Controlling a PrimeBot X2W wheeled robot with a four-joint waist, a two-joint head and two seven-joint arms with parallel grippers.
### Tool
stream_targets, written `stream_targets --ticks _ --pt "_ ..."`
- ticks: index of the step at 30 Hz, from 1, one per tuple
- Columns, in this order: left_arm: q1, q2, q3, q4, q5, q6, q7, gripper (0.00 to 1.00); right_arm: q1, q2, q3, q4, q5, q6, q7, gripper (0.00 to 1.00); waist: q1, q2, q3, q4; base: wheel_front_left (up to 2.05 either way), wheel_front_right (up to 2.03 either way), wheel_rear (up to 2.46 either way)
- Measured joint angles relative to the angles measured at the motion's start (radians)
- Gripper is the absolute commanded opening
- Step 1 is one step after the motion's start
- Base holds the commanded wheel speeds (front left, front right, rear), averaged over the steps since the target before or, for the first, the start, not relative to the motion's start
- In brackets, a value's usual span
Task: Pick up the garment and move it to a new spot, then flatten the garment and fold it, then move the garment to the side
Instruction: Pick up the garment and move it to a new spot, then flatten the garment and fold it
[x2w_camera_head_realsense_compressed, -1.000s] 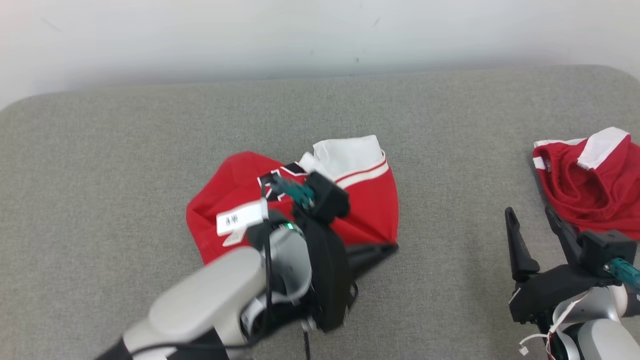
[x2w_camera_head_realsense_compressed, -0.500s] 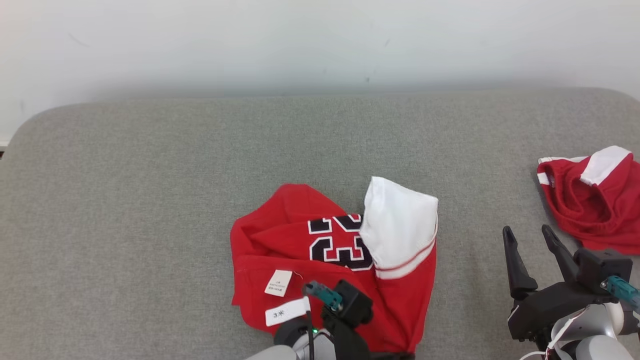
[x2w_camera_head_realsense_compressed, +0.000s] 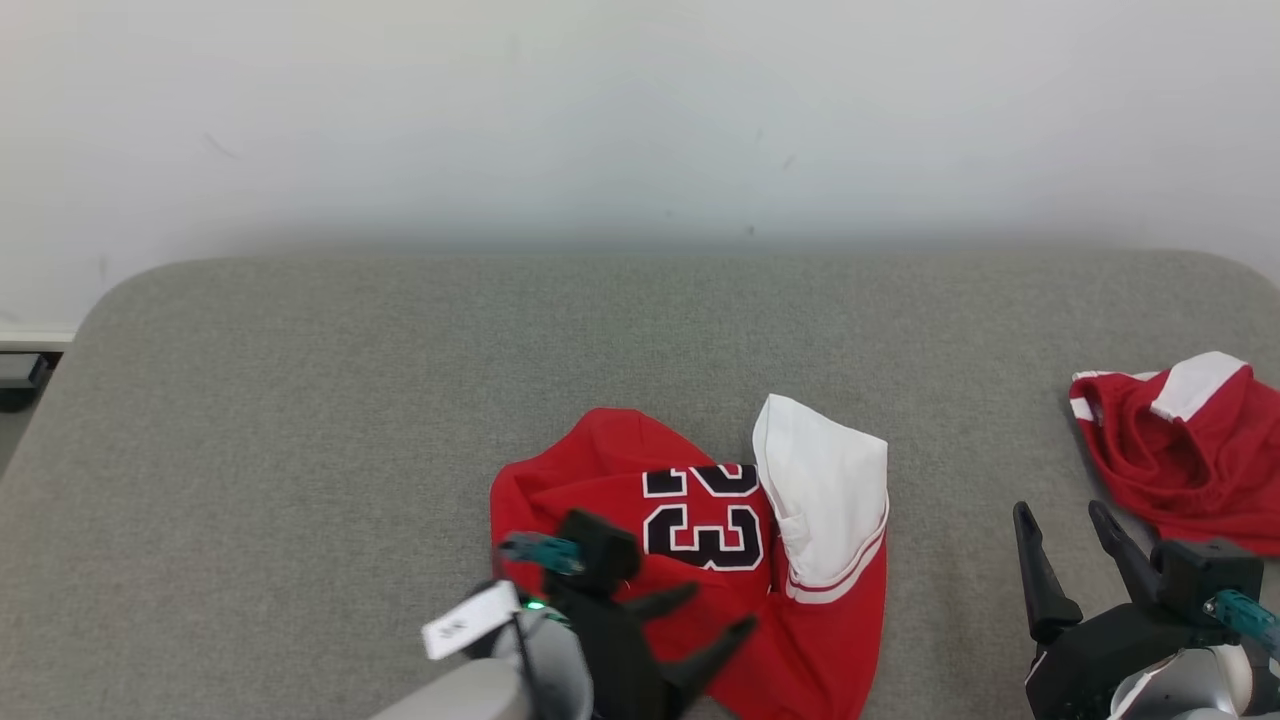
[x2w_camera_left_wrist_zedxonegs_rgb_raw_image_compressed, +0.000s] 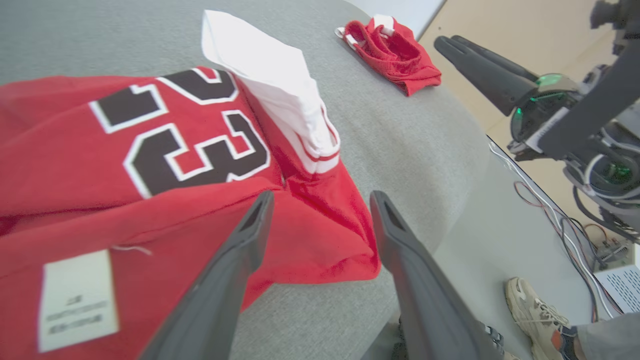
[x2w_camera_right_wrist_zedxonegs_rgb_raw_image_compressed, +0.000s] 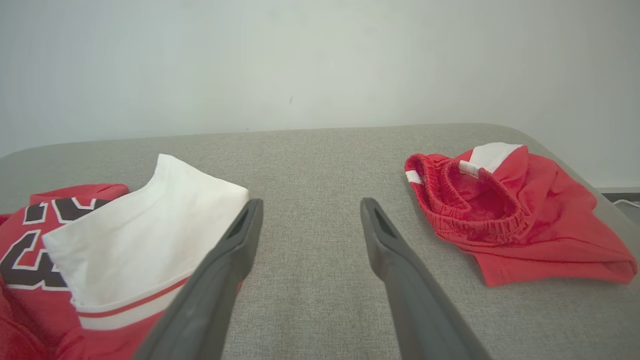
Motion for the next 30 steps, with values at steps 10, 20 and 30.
stream_targets --ticks 10,20,30 --pt "0.063 0.168 0.113 0.055 -0.008 0.104 -0.089 1.00 0.017 0.006 0.018 -0.007 0.008 0.013 -0.007 1.00 0.0000 -0.0001 -0.032 0.022 0.00 0.00 0.00" --pt "0.080 0.161 0.142 0.072 0.015 0.145 -0.171 1.00 -0.149 0.023 0.117 0.037 0.007 0.066 0.067 1.00 0.0002 0.0000 -0.001 0.035 0.00 0.00 0.00" --pt "0.081 0.136 0.167 0.081 0.046 0.161 -0.235 1.00 -0.354 0.013 0.152 0.226 0.009 0.113 0.217 1.00 0.0002 0.0001 0.016 0.095 0.00 0.00 0.00"
